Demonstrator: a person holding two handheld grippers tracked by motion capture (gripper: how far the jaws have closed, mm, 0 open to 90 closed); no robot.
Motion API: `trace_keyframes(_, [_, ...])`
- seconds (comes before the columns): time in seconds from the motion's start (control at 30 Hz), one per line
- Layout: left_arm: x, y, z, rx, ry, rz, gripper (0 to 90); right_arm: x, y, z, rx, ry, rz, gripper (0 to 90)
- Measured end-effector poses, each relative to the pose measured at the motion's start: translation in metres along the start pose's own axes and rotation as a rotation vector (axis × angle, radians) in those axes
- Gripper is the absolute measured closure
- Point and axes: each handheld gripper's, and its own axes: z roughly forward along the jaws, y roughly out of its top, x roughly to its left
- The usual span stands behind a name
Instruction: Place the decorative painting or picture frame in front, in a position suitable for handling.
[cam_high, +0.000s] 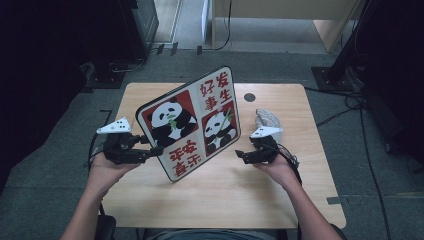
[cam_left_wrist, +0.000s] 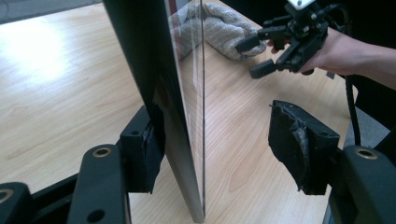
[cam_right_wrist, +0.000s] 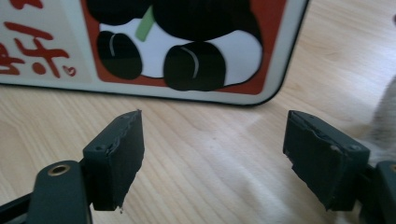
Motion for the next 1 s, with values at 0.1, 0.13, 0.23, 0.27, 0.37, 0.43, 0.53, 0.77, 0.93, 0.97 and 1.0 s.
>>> trace_keyframes(0.1, [0.001, -0.005, 0.001, -0.007, 0.002, -0.014, 36.4, -0.005, 0.003, -0.004, -0.002, -0.004, 0.007, 23.6])
trace_keyframes(0.13, [0.001, -0.006, 0.002, -0.009, 0.0, -0.017, 36.7, -0.008, 0.006, -0.005, -0.002, -0.001, 0.013, 23.6])
trace_keyframes(0.23, [0.002, -0.01, 0.004, -0.007, -0.007, -0.018, 37.5, -0.018, 0.008, -0.01, -0.013, -0.012, 0.037, 23.6])
trace_keyframes(0.27, [0.002, -0.011, 0.005, -0.003, -0.008, -0.014, 37.5, -0.018, 0.008, -0.01, -0.013, -0.012, 0.037, 23.6])
trace_keyframes(0.37, [0.001, -0.014, 0.007, 0.011, -0.008, -0.009, 37.9, -0.03, 0.011, -0.015, -0.01, -0.035, 0.052, 23.7])
trace_keyframes(0.43, [0.001, -0.015, 0.008, 0.008, -0.012, -0.013, 38.0, -0.032, 0.012, -0.016, -0.013, -0.037, 0.059, 23.7])
trace_keyframes(0.53, [0.001, -0.016, 0.009, 0.009, -0.019, -0.011, 39.4, -0.04, 0.015, -0.019, -0.02, -0.054, 0.081, 23.7])
trace_keyframes(0.77, [0.002, -0.022, 0.013, 0.036, -0.008, -0.009, 42.2, -0.06, 0.019, -0.024, -0.035, -0.106, 0.109, 23.6])
trace_keyframes(0.93, [0.001, -0.025, 0.015, 0.04, -0.01, -0.006, 42.5, -0.071, 0.022, -0.027, -0.054, -0.141, 0.133, 22.7])
trace_keyframes(0.97, [0.001, -0.025, 0.016, 0.037, -0.01, -0.004, 42.6, -0.073, 0.022, -0.027, -0.057, -0.148, 0.137, 22.7])
trace_keyframes(1.0, [0.001, -0.025, 0.016, 0.036, -0.011, -0.006, 42.6, -0.077, 0.022, -0.026, -0.055, -0.162, 0.146, 22.7])
